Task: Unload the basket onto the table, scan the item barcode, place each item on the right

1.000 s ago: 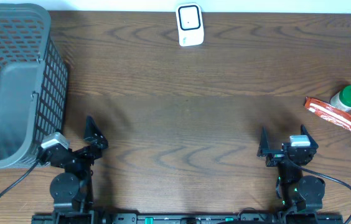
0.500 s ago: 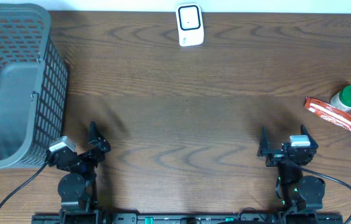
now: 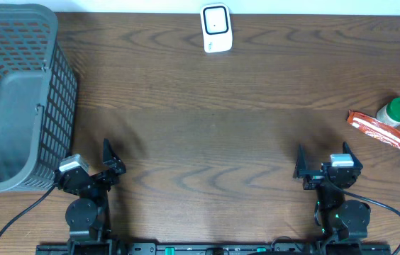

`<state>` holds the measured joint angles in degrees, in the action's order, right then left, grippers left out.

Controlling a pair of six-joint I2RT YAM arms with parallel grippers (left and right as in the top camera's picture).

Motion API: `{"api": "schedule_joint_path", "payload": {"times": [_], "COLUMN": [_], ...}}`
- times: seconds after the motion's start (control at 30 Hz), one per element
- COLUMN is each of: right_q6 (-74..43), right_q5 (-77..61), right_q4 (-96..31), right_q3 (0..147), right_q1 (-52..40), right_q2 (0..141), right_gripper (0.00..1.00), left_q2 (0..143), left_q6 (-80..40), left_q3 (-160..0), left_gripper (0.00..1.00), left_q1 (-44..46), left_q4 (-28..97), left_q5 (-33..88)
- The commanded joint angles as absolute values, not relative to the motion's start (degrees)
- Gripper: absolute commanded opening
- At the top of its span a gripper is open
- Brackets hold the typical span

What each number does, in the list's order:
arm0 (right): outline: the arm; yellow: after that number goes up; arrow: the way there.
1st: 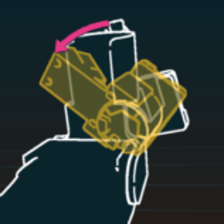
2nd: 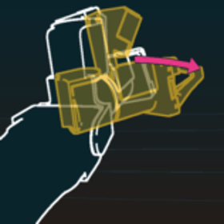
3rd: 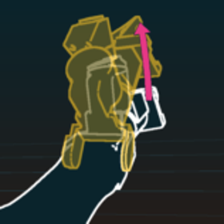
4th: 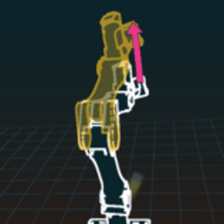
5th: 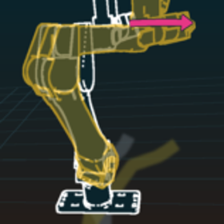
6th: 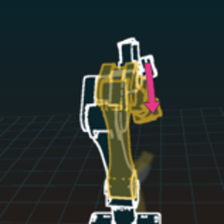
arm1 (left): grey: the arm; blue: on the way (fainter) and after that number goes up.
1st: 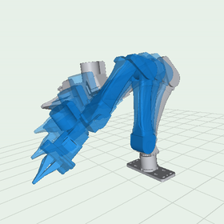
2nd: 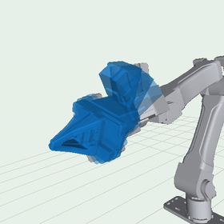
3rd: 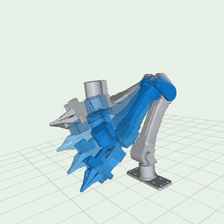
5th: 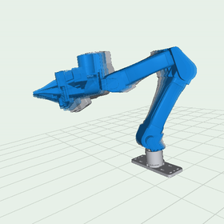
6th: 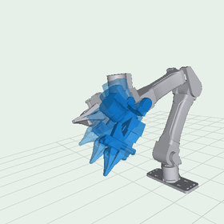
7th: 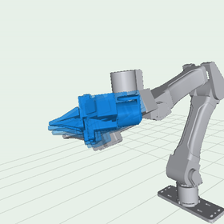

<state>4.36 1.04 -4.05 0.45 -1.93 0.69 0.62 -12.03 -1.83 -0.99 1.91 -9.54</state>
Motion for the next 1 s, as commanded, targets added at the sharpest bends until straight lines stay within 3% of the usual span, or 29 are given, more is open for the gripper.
{"api": "schedule_joint_path", "payload": {"times": [0.0,0.2,0.4,0.97], "right_q6": [3.5,3.5,3.5,3.5], "right_q5": [1.0,1.0,1.0,1.0], "right_q4": [-4.2,-4.2,-4.2,-4.2], "right_q3": [0.3,0.3,0.3,0.3], "right_q1": [-1.2,-1.2,-1.2,-1.2], "right_q2": [0.4,0.4,0.4,0.4], "right_gripper": [0.99,0.99,0.99,0.99], "left_q2": [0.1,0.1,0.1,0.1], "left_q6": [-10.9,-9.4,0.1,1.0], "left_q3": [-0.2,-0.2,-0.2,-0.2], "left_gripper": [0.98,0.98,0.98,0.98], "left_q1": [-0.8,-0.8,-0.8,3.0], "left_q4": [3.4,3.5,4.2,4.1], "left_q5": [-9.8,-9.2,0.0,0.5]}}
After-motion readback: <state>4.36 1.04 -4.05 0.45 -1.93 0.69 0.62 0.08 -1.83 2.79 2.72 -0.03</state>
